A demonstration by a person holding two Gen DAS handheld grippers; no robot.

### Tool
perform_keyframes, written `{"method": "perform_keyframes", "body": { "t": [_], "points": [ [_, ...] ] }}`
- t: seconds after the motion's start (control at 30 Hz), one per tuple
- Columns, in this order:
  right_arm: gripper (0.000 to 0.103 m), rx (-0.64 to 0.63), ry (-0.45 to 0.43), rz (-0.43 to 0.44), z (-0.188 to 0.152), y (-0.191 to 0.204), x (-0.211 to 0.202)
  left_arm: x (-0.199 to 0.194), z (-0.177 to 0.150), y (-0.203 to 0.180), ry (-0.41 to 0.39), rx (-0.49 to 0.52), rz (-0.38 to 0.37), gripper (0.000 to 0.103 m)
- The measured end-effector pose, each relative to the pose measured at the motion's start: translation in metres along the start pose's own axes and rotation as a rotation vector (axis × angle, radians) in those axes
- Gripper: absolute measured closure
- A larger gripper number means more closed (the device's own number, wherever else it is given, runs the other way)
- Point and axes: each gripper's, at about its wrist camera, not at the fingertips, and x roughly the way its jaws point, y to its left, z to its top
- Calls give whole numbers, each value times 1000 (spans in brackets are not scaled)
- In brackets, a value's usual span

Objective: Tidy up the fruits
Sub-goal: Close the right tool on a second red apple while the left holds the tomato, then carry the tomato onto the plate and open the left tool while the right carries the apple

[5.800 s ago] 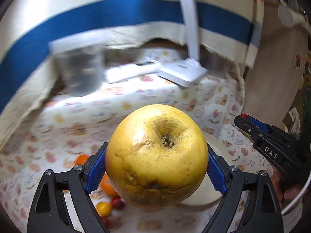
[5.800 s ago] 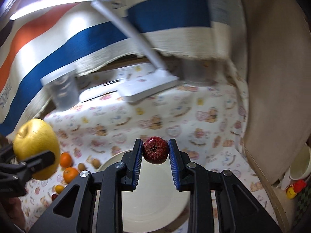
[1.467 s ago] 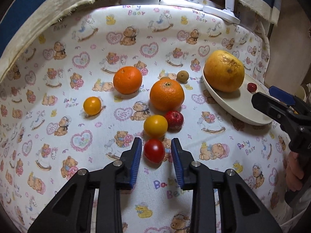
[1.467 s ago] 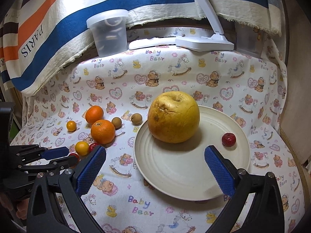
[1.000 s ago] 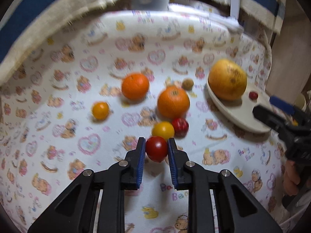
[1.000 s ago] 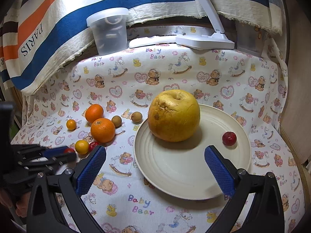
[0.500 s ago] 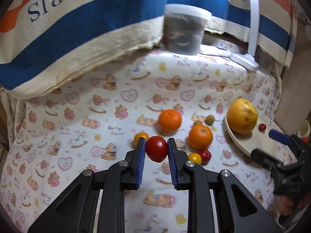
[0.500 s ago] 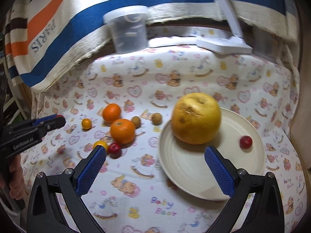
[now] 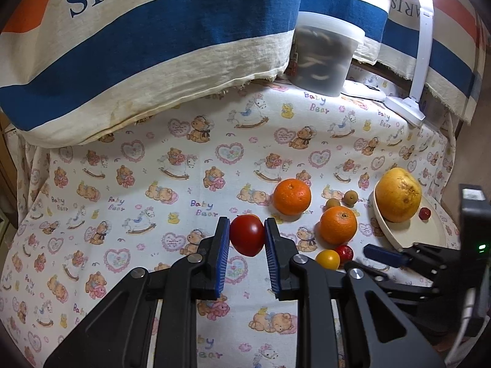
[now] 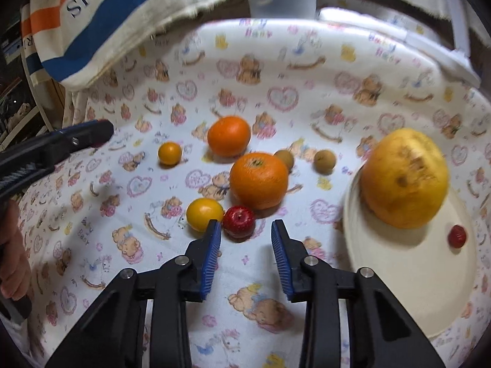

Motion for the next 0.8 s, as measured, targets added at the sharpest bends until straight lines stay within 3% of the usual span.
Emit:
{"method": "perform_keyframes", "body": {
  "t": [0.3, 0.4, 0.8],
  "points": [
    [67, -10, 11, -11, -2, 1, 19, 0, 0, -1, 3, 5, 0, 81],
    [76, -16, 24, 3, 0, 4, 25, 0, 0, -2, 3, 7, 1, 81],
    [76, -66, -121, -40, -9, 4, -18, -8, -1, -12, -32, 45, 3, 81]
  ]
}}
